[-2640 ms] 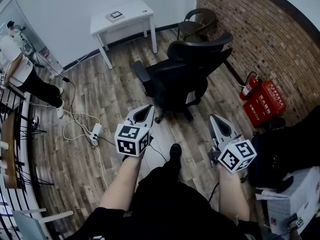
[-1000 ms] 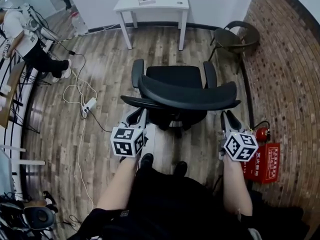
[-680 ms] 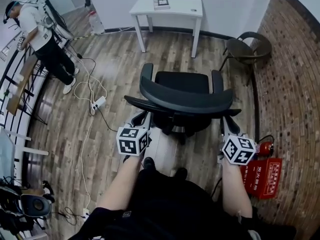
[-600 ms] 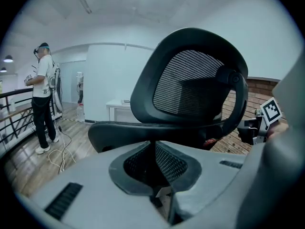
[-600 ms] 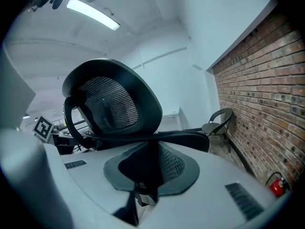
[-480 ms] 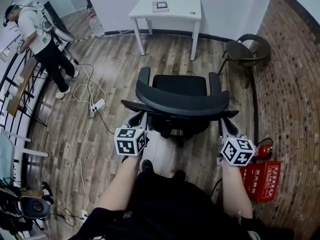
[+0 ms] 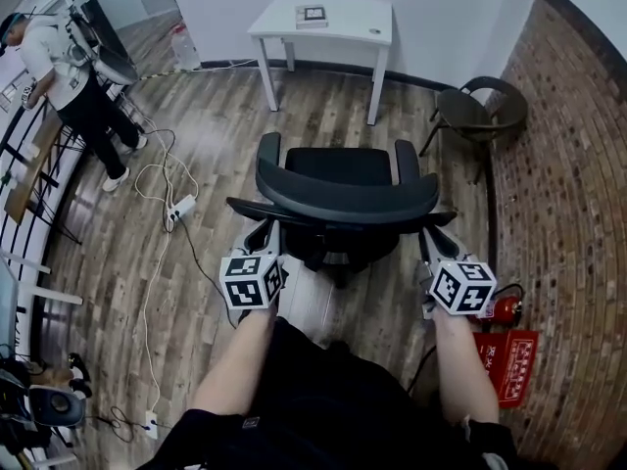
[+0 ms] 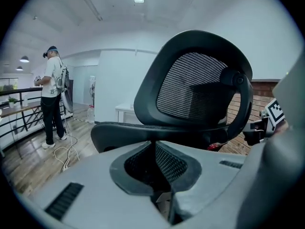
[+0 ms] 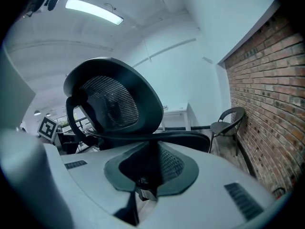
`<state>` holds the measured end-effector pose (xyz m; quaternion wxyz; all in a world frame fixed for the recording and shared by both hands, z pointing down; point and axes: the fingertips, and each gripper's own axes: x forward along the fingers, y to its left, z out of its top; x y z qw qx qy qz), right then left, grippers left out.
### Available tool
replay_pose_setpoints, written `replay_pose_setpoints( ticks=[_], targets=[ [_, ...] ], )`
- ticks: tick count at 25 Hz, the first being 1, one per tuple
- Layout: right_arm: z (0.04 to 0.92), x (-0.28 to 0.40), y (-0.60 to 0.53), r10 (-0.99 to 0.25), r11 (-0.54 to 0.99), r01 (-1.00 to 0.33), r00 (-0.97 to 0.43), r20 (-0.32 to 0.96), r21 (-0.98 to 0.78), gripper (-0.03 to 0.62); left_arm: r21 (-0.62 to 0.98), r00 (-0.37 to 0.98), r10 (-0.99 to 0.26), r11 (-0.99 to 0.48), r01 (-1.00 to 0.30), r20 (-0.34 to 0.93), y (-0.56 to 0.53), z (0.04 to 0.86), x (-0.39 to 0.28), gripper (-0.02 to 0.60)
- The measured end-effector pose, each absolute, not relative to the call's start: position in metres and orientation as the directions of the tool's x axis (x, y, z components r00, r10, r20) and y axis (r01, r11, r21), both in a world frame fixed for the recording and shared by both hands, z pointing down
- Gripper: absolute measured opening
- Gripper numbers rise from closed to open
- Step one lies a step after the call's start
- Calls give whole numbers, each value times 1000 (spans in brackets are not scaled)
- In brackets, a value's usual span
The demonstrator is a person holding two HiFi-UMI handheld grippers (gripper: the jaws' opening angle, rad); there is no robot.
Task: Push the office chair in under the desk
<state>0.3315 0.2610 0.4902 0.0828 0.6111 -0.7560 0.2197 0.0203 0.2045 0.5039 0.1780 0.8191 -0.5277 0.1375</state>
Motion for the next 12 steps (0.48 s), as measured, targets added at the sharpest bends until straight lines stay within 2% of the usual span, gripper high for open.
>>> replay_pose_setpoints(
  ticks=[12],
  targets=[
    [490,326,185,-886,157,-957,-246,394,-243,48,158,417,-824,-386,-909,384,127,503,14,14]
  ],
)
